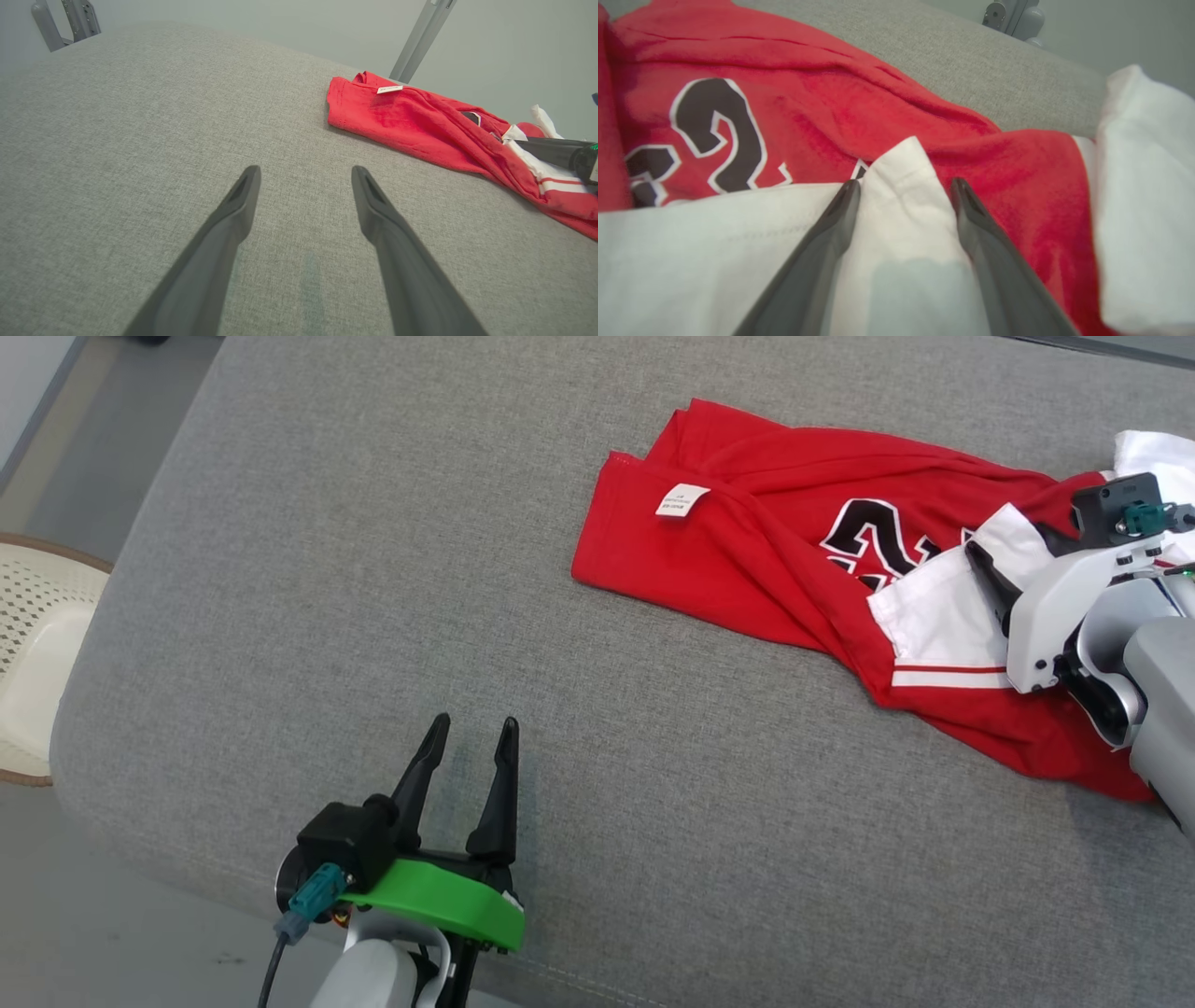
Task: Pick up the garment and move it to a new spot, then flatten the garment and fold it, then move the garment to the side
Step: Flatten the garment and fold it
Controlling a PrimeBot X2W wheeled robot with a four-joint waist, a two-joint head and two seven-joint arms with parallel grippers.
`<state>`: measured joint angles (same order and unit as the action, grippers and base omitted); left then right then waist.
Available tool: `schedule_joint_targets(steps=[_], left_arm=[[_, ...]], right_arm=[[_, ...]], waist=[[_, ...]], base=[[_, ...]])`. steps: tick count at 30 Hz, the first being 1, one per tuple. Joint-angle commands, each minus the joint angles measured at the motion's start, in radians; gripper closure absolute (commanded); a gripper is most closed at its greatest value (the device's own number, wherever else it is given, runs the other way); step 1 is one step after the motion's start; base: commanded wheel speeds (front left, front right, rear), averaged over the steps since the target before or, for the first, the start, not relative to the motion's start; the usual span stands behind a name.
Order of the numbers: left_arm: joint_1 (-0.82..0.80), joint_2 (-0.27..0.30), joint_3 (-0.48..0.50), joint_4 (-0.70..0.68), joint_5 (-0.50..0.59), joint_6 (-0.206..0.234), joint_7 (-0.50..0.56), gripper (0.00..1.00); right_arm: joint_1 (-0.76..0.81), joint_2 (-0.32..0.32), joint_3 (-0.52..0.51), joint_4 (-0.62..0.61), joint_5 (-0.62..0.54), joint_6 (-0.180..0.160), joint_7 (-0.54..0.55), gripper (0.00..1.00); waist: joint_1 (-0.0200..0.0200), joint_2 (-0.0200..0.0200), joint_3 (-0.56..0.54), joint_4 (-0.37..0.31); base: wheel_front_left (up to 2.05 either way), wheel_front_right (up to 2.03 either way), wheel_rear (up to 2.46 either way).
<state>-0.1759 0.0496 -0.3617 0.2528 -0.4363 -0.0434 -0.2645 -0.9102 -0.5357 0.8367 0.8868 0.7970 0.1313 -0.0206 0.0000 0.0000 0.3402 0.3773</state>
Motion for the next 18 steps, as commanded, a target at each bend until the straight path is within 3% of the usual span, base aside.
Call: schedule_joint_targets(steps=[1, 3, 4, 13, 18], left_arm=[[-0.018, 0.002, -0.001, -0.006, 0.000, 0.005, 0.001, 0.00], [-0.026, 0.002, 0.000, -0.011, 0.004, 0.003, 0.001, 0.00], [-0.027, 0.002, 0.002, -0.013, 0.007, 0.002, 0.001, 0.00], [0.017, 0.003, 0.054, 0.003, 0.029, -0.009, 0.001, 0.00], [0.041, 0.003, 0.078, 0.014, 0.042, -0.019, 0.001, 0.00]], right_arm=[[0.001, 0.005, 0.019, 0.016, 0.011, -0.001, -0.002, 0.33], [-0.007, 0.008, 0.032, 0.016, 0.017, -0.001, -0.026, 0.93], [-0.012, 0.009, 0.037, 0.016, 0.024, -0.001, -0.039, 1.00], [-0.003, 0.043, 0.067, 0.016, 0.054, -0.001, -0.209, 1.00], [0.038, 0.062, 0.065, -0.014, 0.050, -0.001, -0.241, 1.00]], waist=[[0.0000, 0.0000, 0.012, 0.002], [0.0000, 0.0000, 0.014, -0.004], [0.0000, 0.0000, 0.014, -0.008], [0.0000, 0.0000, -0.081, -0.087], [0.0000, 0.0000, -0.161, -0.140]], base=[[0.00, 0.00, 0.00], [0.00, 0.00, 0.00], [0.00, 0.00, 0.00], [0.00, 0.00, 0.00], [0.00, 0.00, 0.00]])
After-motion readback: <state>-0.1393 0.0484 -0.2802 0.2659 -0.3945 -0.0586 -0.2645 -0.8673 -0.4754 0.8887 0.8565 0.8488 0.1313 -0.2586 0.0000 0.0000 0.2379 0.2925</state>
